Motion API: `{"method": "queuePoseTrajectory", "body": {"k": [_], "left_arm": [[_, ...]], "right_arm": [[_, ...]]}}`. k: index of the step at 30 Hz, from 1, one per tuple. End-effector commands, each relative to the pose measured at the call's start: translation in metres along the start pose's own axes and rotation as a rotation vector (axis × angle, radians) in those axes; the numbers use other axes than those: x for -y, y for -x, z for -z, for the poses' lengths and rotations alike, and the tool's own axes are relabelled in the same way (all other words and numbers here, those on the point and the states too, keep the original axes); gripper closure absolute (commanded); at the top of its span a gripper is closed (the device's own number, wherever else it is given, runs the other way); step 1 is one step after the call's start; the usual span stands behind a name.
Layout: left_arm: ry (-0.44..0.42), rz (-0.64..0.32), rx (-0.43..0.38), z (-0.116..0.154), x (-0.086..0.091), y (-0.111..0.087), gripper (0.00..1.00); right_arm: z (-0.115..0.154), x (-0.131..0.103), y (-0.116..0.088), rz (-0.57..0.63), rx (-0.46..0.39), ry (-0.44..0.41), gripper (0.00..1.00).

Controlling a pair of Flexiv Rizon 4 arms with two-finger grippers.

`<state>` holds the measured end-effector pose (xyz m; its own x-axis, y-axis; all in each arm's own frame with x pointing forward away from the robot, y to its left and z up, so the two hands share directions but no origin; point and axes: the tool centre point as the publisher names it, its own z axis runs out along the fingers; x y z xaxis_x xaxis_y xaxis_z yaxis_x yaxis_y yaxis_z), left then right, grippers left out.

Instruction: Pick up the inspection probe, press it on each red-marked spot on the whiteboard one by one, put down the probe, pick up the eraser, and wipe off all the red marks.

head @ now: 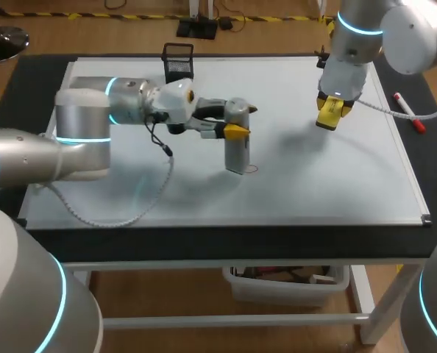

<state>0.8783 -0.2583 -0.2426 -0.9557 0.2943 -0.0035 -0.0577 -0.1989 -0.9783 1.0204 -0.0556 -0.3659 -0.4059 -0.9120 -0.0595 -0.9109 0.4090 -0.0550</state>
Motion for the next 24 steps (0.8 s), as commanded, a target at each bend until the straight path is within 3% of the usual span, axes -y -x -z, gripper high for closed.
{"method": "queuePoseTrajectory", "body": {"k": [1, 12, 24], "left_arm": [[-0.022, -0.004, -0.053, -0.009, -0.011, 0.015, 1.00], [-0.030, -0.011, -0.043, -0.013, -0.022, 0.035, 1.00], [-0.025, 0.009, -0.054, -0.021, -0.028, 0.042, 1.00]], "right_arm": [[0.000, 0.000, -0.001, 0.002, -0.002, -0.002, 1.00], [0.000, 0.000, -0.001, 0.002, -0.002, -0.002, 1.00], [0.000, 0.000, -0.001, 0.002, -0.002, -0.002, 1.00]]}}
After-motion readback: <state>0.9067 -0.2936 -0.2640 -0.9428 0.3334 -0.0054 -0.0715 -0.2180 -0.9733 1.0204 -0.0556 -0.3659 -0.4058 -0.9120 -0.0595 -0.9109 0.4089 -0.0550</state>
